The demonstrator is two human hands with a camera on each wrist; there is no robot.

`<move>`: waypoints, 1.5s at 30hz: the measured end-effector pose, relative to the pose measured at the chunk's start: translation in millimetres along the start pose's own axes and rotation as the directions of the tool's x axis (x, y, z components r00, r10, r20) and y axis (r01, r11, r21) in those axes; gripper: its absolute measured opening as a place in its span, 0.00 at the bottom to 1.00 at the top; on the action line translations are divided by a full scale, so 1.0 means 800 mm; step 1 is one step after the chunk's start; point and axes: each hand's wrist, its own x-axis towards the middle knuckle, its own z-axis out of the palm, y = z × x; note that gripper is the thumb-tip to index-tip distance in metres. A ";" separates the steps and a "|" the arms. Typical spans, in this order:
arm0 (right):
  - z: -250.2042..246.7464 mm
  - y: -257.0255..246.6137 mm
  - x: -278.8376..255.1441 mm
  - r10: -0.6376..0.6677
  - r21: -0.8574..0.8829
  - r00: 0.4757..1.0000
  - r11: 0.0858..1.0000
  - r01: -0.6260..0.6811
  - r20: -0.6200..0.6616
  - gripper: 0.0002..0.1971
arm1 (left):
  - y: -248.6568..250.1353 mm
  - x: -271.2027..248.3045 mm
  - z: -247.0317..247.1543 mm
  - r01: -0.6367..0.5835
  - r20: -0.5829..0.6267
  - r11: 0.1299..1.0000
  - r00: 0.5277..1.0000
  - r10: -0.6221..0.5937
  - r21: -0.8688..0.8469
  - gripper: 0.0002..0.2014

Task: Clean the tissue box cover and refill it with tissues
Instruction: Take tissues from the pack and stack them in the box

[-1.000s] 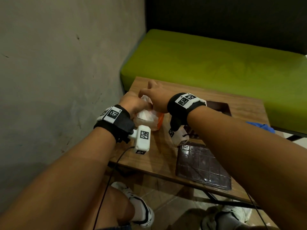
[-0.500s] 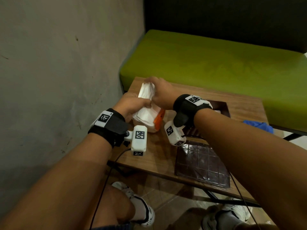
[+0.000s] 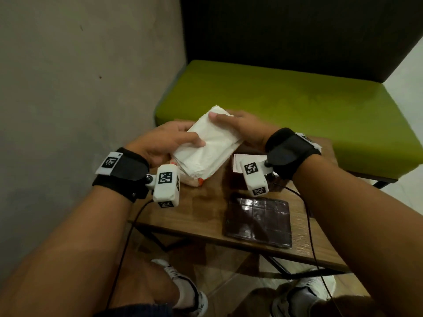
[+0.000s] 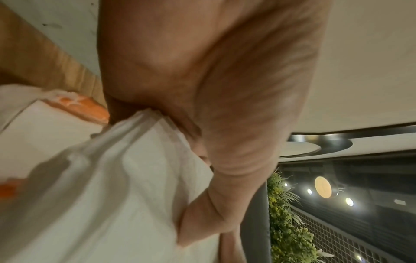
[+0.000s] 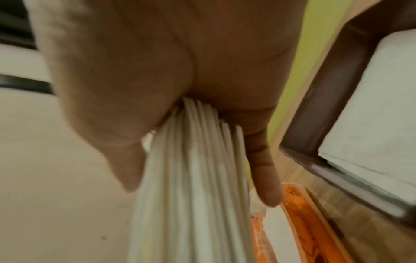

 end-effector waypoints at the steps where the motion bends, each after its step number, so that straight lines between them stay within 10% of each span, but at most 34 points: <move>1: -0.005 0.003 -0.012 -0.005 -0.007 1.000 1.000 0.005 -0.019 0.16 | 0.004 -0.002 0.006 0.010 0.017 1.000 1.000 -0.010 -0.023 0.15; 9: -0.019 0.050 -0.086 -0.062 0.127 0.920 0.985 0.120 -0.387 0.25 | -0.002 -0.015 0.088 -0.012 -0.155 0.927 0.987 -0.050 -0.376 0.18; 14: -0.010 0.074 -0.115 -0.128 0.016 0.826 0.986 0.163 -0.548 0.27 | -0.017 -0.020 0.144 -0.121 -0.385 0.977 0.922 0.046 -0.175 0.28; 26: -0.022 0.088 -0.147 -0.223 -0.012 0.714 0.958 0.288 -0.664 0.18 | -0.023 -0.008 0.173 -0.269 -0.492 0.937 0.799 0.346 0.222 0.25; 32: -0.032 0.091 -0.150 -0.255 -0.039 0.737 0.954 0.296 -0.626 0.19 | -0.022 -0.013 0.166 -0.192 -0.405 0.963 0.878 0.254 0.187 0.28; 35: -0.045 0.086 -0.157 -0.297 -0.173 0.813 0.955 0.242 -0.501 0.25 | -0.010 -0.021 0.151 -0.236 -0.451 0.923 0.818 0.357 0.303 0.28; 38: -0.052 0.076 -0.161 -0.333 -0.310 0.886 0.921 0.234 -0.322 0.19 | 0.012 -0.038 0.154 -0.337 -0.177 0.842 0.880 0.441 0.422 0.32; 41: -0.054 0.059 -0.164 -0.322 -0.336 0.928 0.909 0.248 -0.185 0.14 | 0.011 -0.041 0.161 -0.274 0.136 0.877 0.961 0.239 0.395 0.34; 45: -0.060 0.050 -0.164 -0.300 -0.336 0.931 0.916 0.220 -0.207 0.13 | -0.014 -0.032 0.155 -0.132 0.191 0.980 0.976 0.102 0.149 0.29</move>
